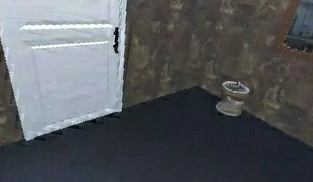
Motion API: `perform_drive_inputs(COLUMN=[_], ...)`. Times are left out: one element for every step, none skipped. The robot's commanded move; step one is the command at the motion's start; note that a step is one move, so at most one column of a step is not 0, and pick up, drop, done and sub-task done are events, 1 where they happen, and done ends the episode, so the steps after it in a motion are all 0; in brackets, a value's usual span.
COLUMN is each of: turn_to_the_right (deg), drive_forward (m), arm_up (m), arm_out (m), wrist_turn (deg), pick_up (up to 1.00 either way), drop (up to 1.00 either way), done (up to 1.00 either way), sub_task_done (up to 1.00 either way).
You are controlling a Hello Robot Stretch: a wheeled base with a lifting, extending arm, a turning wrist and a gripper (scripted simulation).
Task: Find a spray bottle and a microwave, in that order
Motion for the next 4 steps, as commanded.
perform_drive_inputs(turn_to_the_right=[-45.0, -45.0, -45.0, -42.0], drive_forward=[0.0, 0.0, 0.0, 0.0], arm_up=[0.0, 0.0, 0.0, 0.0], arm_out=[0.0, 0.0, 0.0, 0.0], wrist_turn=[0.0, 0.0, 0.0, 0.0], pick_up=[0.0, 0.0, 0.0, 0.0], drop=[0.0, 0.0, 0.0, 0.0], done=[0.0, 0.0, 0.0, 0.0], sub_task_done=[0.0, 0.0, 0.0, 0.0])
